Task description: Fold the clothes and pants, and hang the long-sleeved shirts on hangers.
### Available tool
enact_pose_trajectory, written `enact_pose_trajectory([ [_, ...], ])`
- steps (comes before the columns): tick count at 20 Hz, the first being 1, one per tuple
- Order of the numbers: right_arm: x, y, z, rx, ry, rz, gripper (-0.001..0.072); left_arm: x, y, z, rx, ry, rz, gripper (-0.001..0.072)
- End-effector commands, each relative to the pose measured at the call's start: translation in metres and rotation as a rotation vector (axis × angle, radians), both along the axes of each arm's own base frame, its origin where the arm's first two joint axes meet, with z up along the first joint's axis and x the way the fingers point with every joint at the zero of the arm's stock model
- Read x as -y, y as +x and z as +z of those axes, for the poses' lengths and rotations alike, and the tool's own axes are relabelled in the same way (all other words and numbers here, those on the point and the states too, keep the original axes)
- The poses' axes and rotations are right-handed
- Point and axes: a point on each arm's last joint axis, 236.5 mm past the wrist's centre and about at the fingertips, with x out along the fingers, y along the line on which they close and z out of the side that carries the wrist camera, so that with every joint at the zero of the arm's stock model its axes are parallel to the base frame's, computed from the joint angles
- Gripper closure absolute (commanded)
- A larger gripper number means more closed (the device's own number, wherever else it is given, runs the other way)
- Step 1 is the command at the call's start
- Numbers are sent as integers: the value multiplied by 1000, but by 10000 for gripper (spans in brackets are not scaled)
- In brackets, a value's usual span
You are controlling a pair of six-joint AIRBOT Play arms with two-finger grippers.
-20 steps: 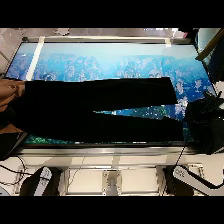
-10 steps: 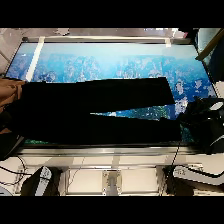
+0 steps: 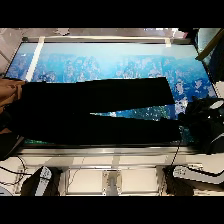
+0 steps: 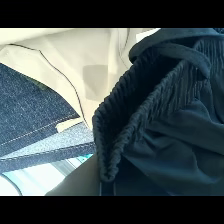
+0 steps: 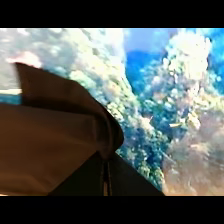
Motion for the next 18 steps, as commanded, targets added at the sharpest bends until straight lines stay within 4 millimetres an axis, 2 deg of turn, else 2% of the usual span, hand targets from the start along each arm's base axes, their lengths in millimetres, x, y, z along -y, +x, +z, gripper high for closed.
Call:
enact_pose_trajectory([
  [1, 5, 15, 60, 100, -41, 41, 702, -1, 0, 1, 1, 2, 1, 686],
  [4, 19, 37, 141, 319, -183, 36, 702, -2, 1, 2, 6, 7, 2, 686],
  [6, 24, 47, 176, 427, -235, -63, 702, -2, 2, 2, 10, 10, 2, 686],
  [7, 23, 50, 181, 441, -213, -124, 702, -2, 2, 2, 10, 10, 2, 686],
  [10, 16, 58, 165, 398, -116, -244, 702, -2, 2, 2, 11, 11, 2, 686],
  [12, 11, 77, 147, 392, -61, -293, 699, -2, 2, 2, 11, 11, 2, 686],
  [13, 8, 91, 135, 395, -54, -290, 593, -2, 2, 2, 11, 11, 2, 686],
  [14, 4, 105, 126, 402, -45, -292, 310, -2, 2, 2, 11, 11, 2, 686],
  [15, 0, 120, 115, 411, -36, -300, 111, -2, 2, 2, 11, 11, 2, 686],
  [17, -3, 133, 95, 398, -37, -294, 123, -2, 2, 2, 10, 10, 2, 686],
  [18, 2, 128, 86, 366, -61, -278, 124, -2, 1, 2, 8, 8, 2, 686],
])
